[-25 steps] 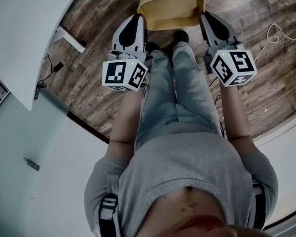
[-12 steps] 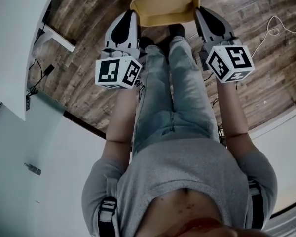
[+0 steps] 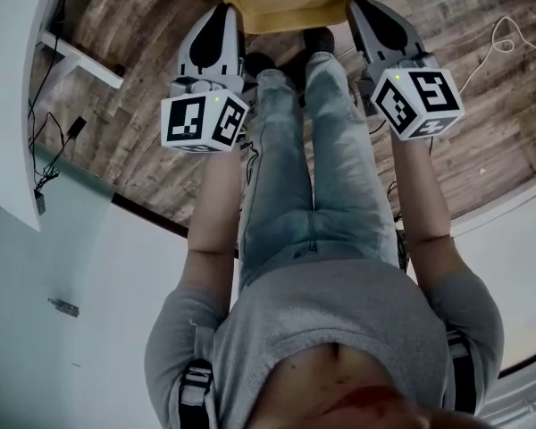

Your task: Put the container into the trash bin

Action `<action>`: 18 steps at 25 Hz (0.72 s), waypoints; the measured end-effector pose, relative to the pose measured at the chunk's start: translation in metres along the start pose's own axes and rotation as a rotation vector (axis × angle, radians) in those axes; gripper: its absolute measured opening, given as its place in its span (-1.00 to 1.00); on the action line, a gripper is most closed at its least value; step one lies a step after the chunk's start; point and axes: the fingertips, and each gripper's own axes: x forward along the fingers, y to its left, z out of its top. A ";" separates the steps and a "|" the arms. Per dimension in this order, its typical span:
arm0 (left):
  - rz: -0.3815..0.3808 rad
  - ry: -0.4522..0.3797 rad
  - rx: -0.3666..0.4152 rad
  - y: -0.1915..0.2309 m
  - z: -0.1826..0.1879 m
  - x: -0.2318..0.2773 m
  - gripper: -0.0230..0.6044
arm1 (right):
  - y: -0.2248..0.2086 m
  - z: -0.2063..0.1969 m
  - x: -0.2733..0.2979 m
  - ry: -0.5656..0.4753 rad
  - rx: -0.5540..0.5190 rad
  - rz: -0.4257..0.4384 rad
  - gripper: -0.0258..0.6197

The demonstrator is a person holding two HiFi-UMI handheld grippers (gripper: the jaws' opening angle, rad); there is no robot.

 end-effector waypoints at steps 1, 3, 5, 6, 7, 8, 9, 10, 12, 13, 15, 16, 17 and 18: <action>0.000 0.003 -0.004 0.002 -0.005 0.002 -0.84 | -0.002 -0.004 0.003 0.003 0.001 -0.001 -0.69; 0.001 0.014 -0.014 0.005 -0.015 0.005 -0.84 | -0.006 -0.012 0.007 0.013 0.005 -0.002 -0.69; 0.007 0.028 -0.024 0.008 -0.025 0.007 -0.84 | -0.010 -0.021 0.012 0.026 0.010 -0.002 -0.68; 0.009 0.033 -0.026 0.010 -0.029 0.009 -0.84 | -0.012 -0.025 0.015 0.031 0.014 -0.001 -0.69; 0.012 0.036 -0.029 0.013 -0.033 0.011 -0.84 | -0.014 -0.029 0.018 0.035 0.020 0.001 -0.69; 0.016 0.039 -0.032 0.015 -0.037 0.014 -0.84 | -0.016 -0.032 0.021 0.040 0.027 0.002 -0.69; 0.019 0.042 -0.035 0.017 -0.042 0.016 -0.84 | -0.018 -0.036 0.024 0.045 0.032 0.002 -0.68; 0.020 0.045 -0.037 0.020 -0.046 0.018 -0.84 | -0.020 -0.040 0.027 0.051 0.029 0.000 -0.69; 0.022 0.053 -0.040 0.024 -0.054 0.023 -0.84 | -0.023 -0.049 0.033 0.065 0.014 -0.005 -0.68; 0.022 0.057 -0.040 0.027 -0.057 0.025 -0.84 | -0.025 -0.053 0.037 0.071 0.009 -0.007 -0.68; 0.020 0.066 -0.036 0.030 -0.063 0.030 -0.84 | -0.029 -0.059 0.043 0.076 0.001 -0.011 -0.68; 0.018 0.068 -0.031 0.030 -0.065 0.033 -0.84 | -0.033 -0.061 0.046 0.075 -0.006 -0.014 -0.68; 0.016 0.071 -0.025 0.031 -0.068 0.036 -0.84 | -0.036 -0.064 0.049 0.074 -0.013 -0.018 -0.68; 0.014 0.073 -0.018 0.032 -0.072 0.038 -0.84 | -0.039 -0.067 0.051 0.074 -0.017 -0.021 -0.68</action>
